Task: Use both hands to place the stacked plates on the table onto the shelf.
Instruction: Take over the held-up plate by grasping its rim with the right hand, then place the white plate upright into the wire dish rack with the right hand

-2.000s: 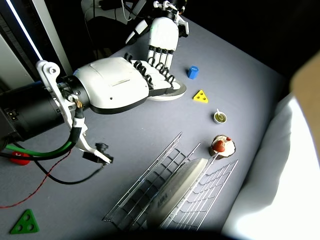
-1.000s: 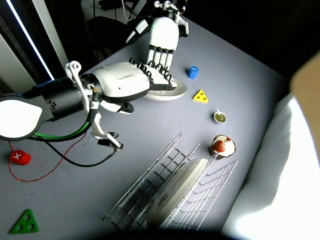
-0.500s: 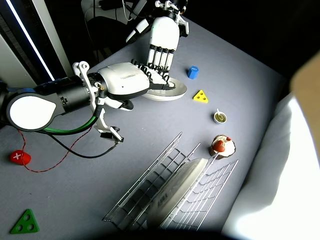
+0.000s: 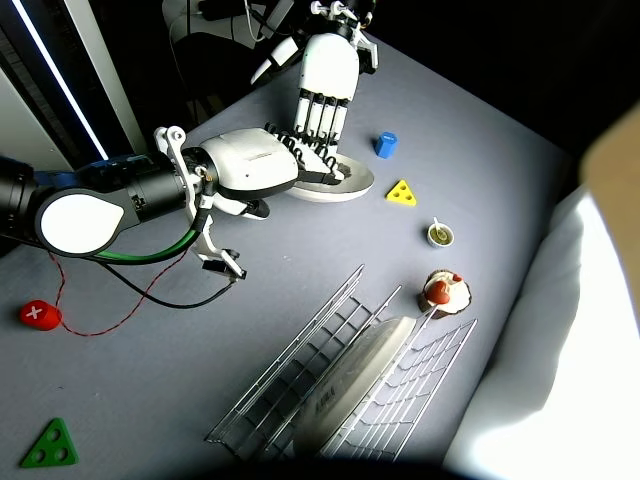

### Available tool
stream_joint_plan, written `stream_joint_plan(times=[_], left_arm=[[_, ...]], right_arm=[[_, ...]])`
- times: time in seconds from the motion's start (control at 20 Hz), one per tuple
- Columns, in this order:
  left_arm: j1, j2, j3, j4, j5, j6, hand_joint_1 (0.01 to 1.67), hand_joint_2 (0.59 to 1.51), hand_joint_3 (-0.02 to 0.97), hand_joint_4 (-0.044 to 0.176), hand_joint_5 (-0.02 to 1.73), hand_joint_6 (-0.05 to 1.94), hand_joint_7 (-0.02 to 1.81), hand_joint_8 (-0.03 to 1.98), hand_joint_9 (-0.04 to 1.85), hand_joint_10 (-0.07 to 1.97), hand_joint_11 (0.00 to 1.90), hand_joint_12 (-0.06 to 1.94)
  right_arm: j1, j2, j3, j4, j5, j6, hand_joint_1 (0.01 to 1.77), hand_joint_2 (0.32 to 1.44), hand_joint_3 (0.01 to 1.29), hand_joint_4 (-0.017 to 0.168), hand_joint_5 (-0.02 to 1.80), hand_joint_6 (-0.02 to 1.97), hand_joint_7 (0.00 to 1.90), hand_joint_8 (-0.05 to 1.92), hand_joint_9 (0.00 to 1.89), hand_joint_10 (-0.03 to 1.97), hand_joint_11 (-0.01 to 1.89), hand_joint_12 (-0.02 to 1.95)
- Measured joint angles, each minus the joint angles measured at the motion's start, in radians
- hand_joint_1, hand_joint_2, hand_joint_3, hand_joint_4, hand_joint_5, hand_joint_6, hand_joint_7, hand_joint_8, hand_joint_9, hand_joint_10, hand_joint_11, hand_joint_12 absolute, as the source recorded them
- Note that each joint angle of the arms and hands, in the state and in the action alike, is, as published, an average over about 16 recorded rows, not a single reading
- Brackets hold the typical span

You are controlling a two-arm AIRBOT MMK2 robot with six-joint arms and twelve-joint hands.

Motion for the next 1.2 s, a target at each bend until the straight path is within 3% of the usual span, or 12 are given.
stream_joint_plan(times=[0.5,0.8,1.2], left_arm=[[0.004,0.000,0.004,-0.010,-0.006,0.000,0.10,0.941,0.012,-0.004,0.03,-0.01,0.08,-0.01,0.09,-0.01,0.07,-0.02],[0.003,0.003,0.007,-0.034,-0.009,0.000,0.08,0.946,0.012,-0.003,0.04,-0.01,0.08,0.00,0.10,-0.01,0.07,-0.02],[-0.024,0.039,0.010,-0.116,-0.022,-0.001,0.08,0.950,0.012,-0.001,0.04,0.00,0.09,0.00,0.11,0.00,0.09,0.00]], right_arm=[[-0.014,-0.050,0.008,0.107,0.009,-0.066,1.40,0.94,0.02,0.005,0.65,0.06,0.64,0.01,0.62,0.05,0.63,0.12],[-0.018,-0.062,0.004,0.123,0.042,-0.077,1.42,0.94,0.02,0.005,0.85,0.38,0.94,-0.01,0.86,0.20,0.80,0.45],[-0.015,-0.044,-0.016,0.130,0.079,-0.082,1.43,0.92,0.01,0.003,1.03,0.78,1.26,-0.03,1.11,0.44,0.99,0.94]])
